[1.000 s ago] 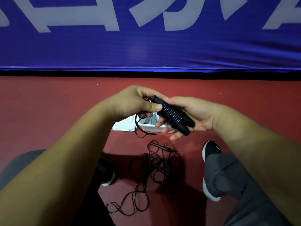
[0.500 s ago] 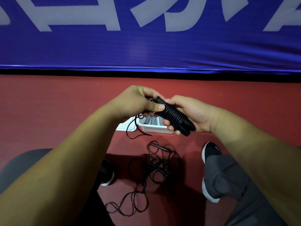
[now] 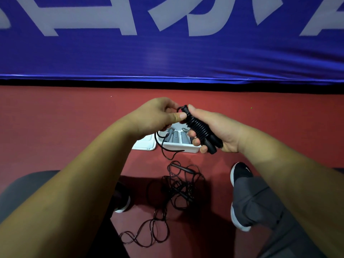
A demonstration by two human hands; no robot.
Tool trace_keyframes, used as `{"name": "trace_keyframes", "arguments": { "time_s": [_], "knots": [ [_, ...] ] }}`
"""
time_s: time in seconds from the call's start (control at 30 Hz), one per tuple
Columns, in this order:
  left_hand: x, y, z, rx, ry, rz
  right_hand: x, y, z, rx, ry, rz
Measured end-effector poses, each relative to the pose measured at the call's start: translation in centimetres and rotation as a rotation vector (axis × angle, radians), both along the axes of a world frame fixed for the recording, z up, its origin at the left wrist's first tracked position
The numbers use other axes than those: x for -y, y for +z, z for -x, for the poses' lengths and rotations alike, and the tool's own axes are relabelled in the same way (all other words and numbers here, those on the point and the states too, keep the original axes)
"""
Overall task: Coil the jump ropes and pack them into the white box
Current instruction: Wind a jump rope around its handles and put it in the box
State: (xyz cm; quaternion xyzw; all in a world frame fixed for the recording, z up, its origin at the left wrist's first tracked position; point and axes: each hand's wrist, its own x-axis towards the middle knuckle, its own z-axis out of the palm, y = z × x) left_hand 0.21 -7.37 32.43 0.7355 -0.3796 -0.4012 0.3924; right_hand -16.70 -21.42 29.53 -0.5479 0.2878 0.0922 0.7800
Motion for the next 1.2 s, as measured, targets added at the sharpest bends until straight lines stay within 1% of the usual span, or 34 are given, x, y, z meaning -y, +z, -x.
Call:
{"name": "trace_keyframes", "arguments": {
  "time_s": [0.1, 0.2, 0.33, 0.53, 0.63, 0.7, 0.77, 0.8, 0.83, 0.87, 0.97, 1.03, 1.1, 1.2],
  "knots": [
    [-0.4, 0.2, 0.1, 0.082, -0.029, -0.075, -0.1, -0.2, 0.0, 0.034, -0.052, 0.042],
    [-0.5, 0.3, 0.5, 0.048, -0.096, -0.032, -0.2, -0.3, -0.1, 0.053, -0.088, 0.021],
    [-0.6, 0.2, 1.0, 0.062, -0.135, -0.011, -0.5, -0.3, -0.1, 0.073, -0.089, 0.007],
    [-0.7, -1.0, 2.0, 0.237, -0.106, 0.045, -0.8, -0.9, 0.0, 0.053, -0.099, 0.100],
    [-0.7, -1.3, 2.5, 0.268, -0.101, 0.073, -0.8, -0.9, -0.1, 0.050, -0.128, 0.109],
    [-0.5, -1.0, 2.3, 0.227, -0.042, 0.077, -0.8, -0.8, -0.2, 0.057, -0.165, 0.122],
    [-0.2, -0.7, 1.7, 0.167, 0.103, 0.079, -0.6, -0.7, -0.4, 0.066, -0.180, 0.138],
    [-0.1, -0.6, 1.4, 0.180, 0.152, 0.091, -0.6, -0.6, -0.5, 0.068, -0.171, 0.136],
    [-0.1, -0.6, 1.1, 0.194, 0.156, 0.112, -0.6, -0.4, -0.5, 0.069, -0.150, 0.124],
    [-0.2, -0.4, 0.9, 0.177, 0.115, 0.136, -0.7, -0.1, -0.4, 0.071, -0.119, 0.106],
    [-0.6, 0.2, 0.2, 0.036, -0.098, 0.171, -0.8, 0.7, -0.1, 0.092, -0.042, 0.025],
    [-0.6, 0.2, 0.1, 0.017, -0.205, 0.156, -0.6, 0.9, 0.2, 0.106, -0.011, -0.027],
    [-0.3, -0.1, 0.4, 0.026, -0.191, 0.162, -0.5, 0.9, 0.4, 0.104, 0.000, -0.042],
    [0.2, -0.3, 1.1, 0.037, -0.087, 0.197, -0.4, 0.9, 0.5, 0.121, 0.017, -0.084]
  ]
}}
